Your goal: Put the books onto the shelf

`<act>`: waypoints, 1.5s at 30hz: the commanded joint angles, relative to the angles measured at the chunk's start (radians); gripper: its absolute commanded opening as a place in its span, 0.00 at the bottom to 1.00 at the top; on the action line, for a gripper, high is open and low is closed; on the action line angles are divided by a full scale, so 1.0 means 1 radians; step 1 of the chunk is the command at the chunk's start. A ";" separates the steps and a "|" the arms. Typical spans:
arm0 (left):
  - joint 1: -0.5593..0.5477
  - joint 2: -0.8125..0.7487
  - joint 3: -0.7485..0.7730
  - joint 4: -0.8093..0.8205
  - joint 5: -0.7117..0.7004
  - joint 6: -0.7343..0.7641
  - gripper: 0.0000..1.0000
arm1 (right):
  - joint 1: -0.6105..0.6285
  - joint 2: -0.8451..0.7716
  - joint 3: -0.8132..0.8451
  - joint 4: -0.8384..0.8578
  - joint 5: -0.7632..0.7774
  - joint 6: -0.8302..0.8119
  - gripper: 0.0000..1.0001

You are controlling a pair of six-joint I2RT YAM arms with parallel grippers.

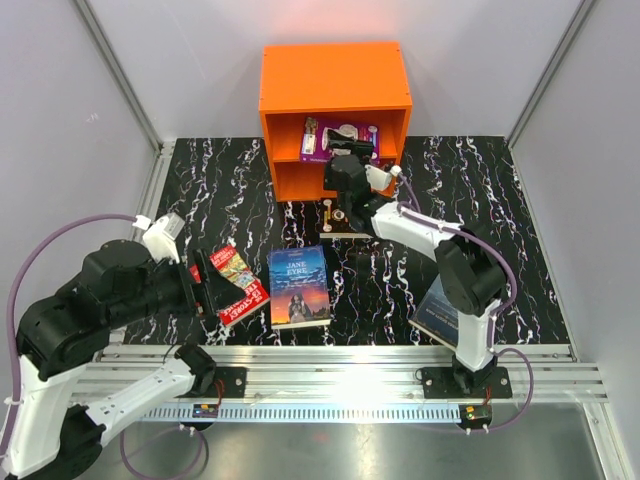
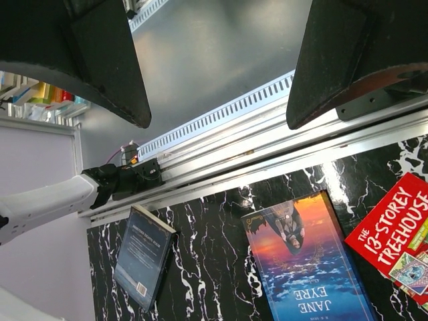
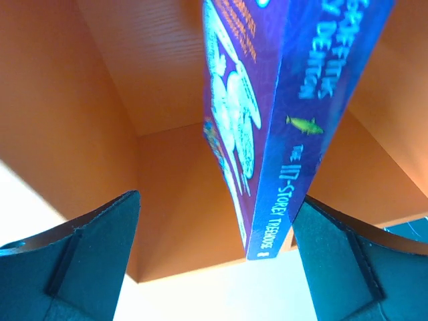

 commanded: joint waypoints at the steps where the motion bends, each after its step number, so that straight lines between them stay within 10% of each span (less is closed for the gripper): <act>1: -0.002 -0.019 -0.020 -0.055 -0.024 -0.046 0.86 | -0.043 0.062 0.067 0.052 -0.056 -0.008 1.00; 30: -0.002 0.001 -0.203 0.168 -0.016 -0.222 0.83 | -0.347 -0.109 0.012 -0.190 -0.599 -0.178 0.97; 45: -0.001 0.111 -0.400 0.301 -0.025 -0.187 0.88 | -0.359 -0.487 -0.424 -0.437 -0.844 -0.486 1.00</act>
